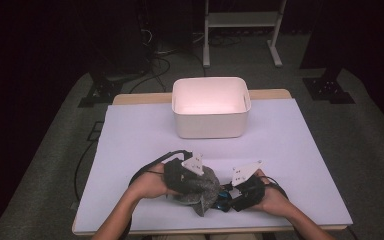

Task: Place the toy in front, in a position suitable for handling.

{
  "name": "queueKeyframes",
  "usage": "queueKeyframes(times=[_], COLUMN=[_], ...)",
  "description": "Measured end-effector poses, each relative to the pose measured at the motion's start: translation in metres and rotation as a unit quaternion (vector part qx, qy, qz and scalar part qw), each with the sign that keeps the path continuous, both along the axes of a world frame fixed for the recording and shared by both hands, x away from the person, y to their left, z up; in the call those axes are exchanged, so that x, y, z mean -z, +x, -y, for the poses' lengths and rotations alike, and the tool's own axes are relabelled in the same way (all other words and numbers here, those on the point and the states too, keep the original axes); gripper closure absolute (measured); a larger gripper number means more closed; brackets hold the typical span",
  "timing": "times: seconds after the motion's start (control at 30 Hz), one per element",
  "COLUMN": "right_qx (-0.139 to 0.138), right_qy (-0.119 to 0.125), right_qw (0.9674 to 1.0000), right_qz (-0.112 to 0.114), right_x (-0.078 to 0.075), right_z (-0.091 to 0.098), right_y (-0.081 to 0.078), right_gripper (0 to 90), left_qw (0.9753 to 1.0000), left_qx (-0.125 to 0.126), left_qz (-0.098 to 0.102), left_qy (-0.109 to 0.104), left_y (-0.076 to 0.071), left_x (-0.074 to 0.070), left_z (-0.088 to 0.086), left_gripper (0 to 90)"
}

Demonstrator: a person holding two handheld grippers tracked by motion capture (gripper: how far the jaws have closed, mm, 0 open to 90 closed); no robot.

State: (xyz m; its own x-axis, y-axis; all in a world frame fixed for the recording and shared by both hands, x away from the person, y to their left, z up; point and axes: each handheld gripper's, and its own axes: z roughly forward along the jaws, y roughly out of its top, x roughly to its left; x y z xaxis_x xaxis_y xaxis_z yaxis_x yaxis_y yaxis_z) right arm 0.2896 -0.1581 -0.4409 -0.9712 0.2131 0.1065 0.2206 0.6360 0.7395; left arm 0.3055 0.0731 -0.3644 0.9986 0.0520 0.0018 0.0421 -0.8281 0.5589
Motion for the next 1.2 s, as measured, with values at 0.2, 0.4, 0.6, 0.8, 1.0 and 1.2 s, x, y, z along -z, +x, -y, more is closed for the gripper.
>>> queueKeyframes(times=[0.2,0.4,0.6,0.8,1.0,1.2], right_qx=[-0.023,-0.035,-0.039,-0.023,-0.012,-0.035], right_qy=[-0.008,-0.039,-0.045,-0.024,0.011,0.003], right_qw=[0.9979,0.9920,0.9924,0.9957,0.9993,0.9989], right_qz=[0.060,0.115,0.108,0.086,0.034,0.031], right_x=[-0.013,-0.027,-0.014,-0.003,0.001,-0.001], right_z=[-0.002,0.001,0.013,0.021,0.021,0.021], right_y=[0.003,0.011,0.018,0.016,0.019,0.016], right_gripper=[48.7,49.0,49.1,48.8,51.3,57.0], left_qw=[0.9999,0.9997,0.9999,0.9997,0.9995,0.9997], left_qx=[-0.007,-0.015,0.002,0.025,0.026,0.003], left_qz=[0.007,0.014,0.004,-0.004,-0.016,-0.021], left_qy=[-0.009,-0.017,-0.014,0.006,0.002,0.007], left_y=[0.004,0.012,0.017,0.019,0.018,0.020], left_x=[-0.004,-0.010,-0.005,0.002,0.002,0.001], left_z=[0.001,0.011,0.038,0.068,0.065,0.033], left_gripper=[73.3,73.7,75.4,75.7,75.7,75.5])
